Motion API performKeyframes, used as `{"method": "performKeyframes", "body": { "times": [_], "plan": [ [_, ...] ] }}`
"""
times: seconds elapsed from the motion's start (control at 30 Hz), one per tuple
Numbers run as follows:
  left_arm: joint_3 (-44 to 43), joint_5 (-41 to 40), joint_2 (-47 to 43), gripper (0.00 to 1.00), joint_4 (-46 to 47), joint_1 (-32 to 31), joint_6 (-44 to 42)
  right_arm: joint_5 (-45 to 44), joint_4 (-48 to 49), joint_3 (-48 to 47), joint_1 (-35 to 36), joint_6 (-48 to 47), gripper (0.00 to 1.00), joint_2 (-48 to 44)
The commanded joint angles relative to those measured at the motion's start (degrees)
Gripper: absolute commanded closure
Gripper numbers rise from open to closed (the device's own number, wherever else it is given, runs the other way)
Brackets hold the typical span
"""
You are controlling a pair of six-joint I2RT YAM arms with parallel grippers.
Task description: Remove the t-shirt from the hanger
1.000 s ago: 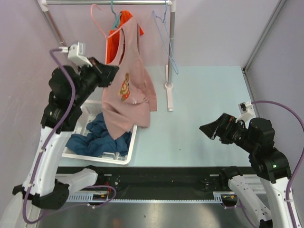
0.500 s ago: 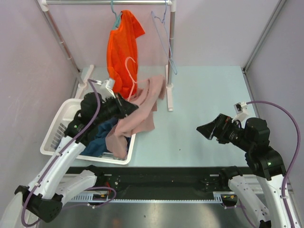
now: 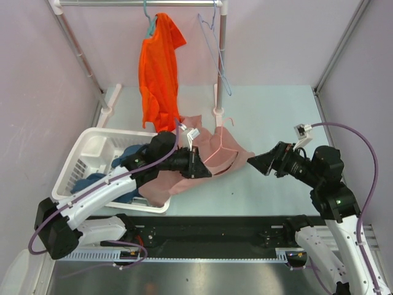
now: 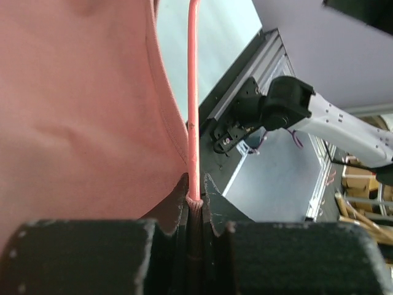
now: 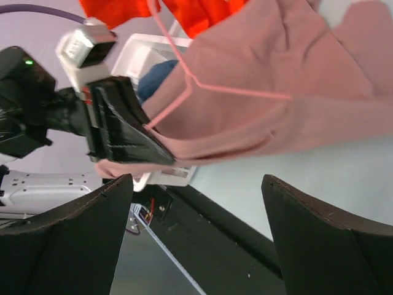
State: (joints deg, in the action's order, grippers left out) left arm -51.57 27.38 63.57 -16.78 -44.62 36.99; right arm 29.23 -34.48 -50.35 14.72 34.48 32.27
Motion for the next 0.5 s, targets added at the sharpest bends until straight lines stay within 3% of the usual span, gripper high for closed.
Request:
{"method": "performKeyframes", "body": {
  "times": [0.0, 0.1, 0.23, 0.3, 0.47],
  "plan": [
    [-5.7, 3.8, 2.7, 1.0, 4.7, -2.7, -1.7, 2.8, 12.5, -1.2, 2.3, -0.6, 0.1, 3.1],
    [-7.1, 4.1, 4.7, 1.0, 4.8, -3.9, -1.8, -1.4, 14.4, -2.6, 6.8, -0.9, 0.1, 7.3],
    [-8.4, 4.1, 5.9, 1.0, 5.0, -5.1, -1.7, -15.3, 15.7, -4.3, 16.2, -3.0, 0.13, 12.3],
    [-8.8, 4.2, 6.2, 1.0, 4.9, -5.7, -1.8, -21.1, 16.6, -4.6, 21.9, -4.1, 0.16, 14.5],
    [-8.7, 4.0, 5.5, 1.0, 4.2, -6.4, -1.8, -34.6, 19.6, -4.3, 28.5, -6.8, 0.27, 18.3]
  ]
}}
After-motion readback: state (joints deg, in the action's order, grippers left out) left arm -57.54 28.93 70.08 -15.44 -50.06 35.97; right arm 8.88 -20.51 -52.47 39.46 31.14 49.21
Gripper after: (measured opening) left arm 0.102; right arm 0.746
